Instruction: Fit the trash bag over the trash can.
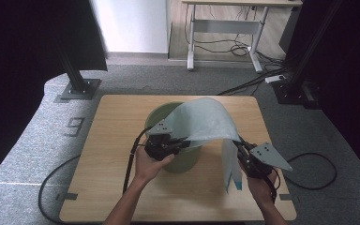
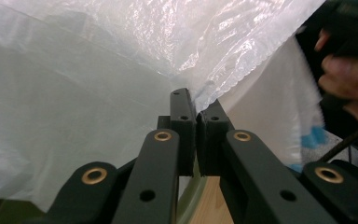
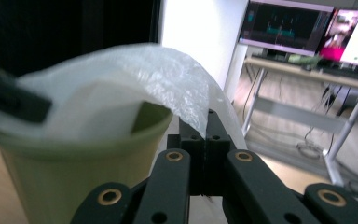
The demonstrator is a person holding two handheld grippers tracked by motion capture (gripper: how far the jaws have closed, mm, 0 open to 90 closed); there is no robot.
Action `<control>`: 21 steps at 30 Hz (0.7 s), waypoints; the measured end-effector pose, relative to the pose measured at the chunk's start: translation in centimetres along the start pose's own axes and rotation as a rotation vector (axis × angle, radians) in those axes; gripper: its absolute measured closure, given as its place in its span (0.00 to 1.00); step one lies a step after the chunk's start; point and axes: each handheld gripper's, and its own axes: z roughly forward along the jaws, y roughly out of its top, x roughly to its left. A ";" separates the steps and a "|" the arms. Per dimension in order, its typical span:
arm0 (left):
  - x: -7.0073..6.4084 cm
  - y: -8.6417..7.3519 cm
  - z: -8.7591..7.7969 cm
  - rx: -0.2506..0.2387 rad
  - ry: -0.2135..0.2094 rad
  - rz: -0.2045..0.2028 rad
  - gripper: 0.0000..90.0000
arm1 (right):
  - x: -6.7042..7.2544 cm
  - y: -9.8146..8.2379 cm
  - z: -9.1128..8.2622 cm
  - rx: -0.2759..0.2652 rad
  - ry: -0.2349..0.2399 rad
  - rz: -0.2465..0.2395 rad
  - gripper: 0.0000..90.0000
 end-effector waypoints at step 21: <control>-1.2 0.4 -0.3 -0.075 0.192 0.070 0.38 | 3.7 0.6 4.4 0.075 0.163 -0.038 0.98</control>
